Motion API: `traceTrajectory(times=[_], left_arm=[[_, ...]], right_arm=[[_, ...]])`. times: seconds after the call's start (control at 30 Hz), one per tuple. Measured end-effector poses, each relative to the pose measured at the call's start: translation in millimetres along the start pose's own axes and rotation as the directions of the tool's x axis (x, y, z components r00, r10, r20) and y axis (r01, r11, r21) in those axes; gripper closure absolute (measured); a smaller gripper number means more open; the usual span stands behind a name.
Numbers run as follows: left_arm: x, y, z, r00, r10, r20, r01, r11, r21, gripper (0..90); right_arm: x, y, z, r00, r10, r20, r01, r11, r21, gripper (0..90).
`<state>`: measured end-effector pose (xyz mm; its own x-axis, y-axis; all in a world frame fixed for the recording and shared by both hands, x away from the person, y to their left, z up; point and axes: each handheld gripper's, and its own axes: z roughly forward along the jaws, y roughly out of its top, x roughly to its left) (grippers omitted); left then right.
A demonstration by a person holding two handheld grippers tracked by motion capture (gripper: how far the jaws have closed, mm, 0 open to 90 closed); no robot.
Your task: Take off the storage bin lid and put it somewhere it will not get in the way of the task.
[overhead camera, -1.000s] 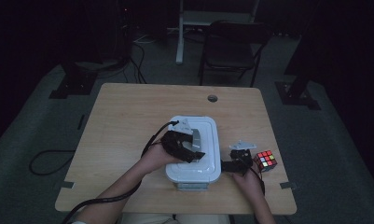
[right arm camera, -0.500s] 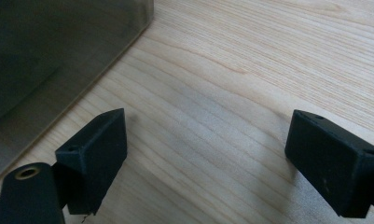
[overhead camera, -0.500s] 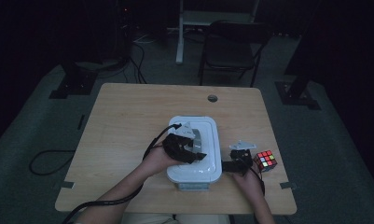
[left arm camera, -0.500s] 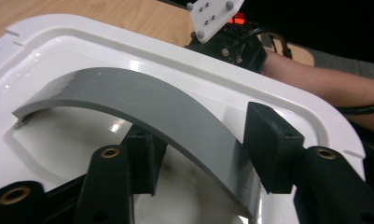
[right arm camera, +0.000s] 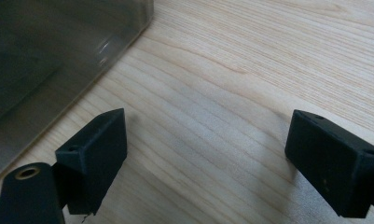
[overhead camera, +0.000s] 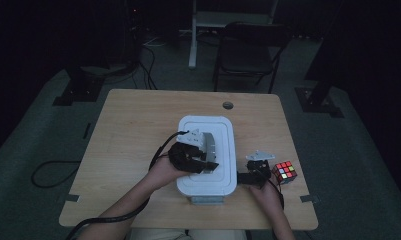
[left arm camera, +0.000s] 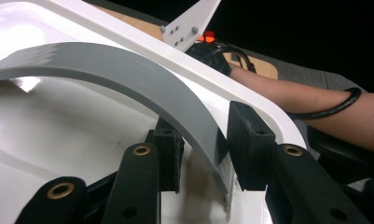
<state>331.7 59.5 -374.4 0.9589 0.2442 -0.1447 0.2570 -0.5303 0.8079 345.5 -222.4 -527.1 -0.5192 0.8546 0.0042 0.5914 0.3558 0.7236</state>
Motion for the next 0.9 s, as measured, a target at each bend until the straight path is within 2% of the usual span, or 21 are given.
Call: traceTrajectory(times=[0.1,0.43,0.63,0.9], left_arm=[[-1.3,1.4,-10.3,0.9999,0.009,0.01,-0.009,0.9997,-0.021,67.3],[-1.9,-0.2,-36.0,0.9991,0.03,-0.03,-0.031,0.999,-0.031,68.3],[0.1,-4.2,-49.2,0.9985,0.025,-0.049,-0.027,0.9988,-0.04,68.9],[6.6,-13.6,-66.8,0.9969,-0.004,-0.078,0.0,0.9986,-0.052,69.0]], right_arm=[[0.0,0.0,0.0,1.0,0.0,0.0,0.0,1.0,0.0,12.6],[0.0,0.0,0.0,1.0,0.0,0.0,0.0,1.0,0.0,12.6],[0.0,0.0,0.0,1.0,0.001,0.0,-0.001,1.0,0.0,12.6],[0.0,0.0,0.1,1.0,0.0,0.0,0.0,1.0,-0.001,12.6]])
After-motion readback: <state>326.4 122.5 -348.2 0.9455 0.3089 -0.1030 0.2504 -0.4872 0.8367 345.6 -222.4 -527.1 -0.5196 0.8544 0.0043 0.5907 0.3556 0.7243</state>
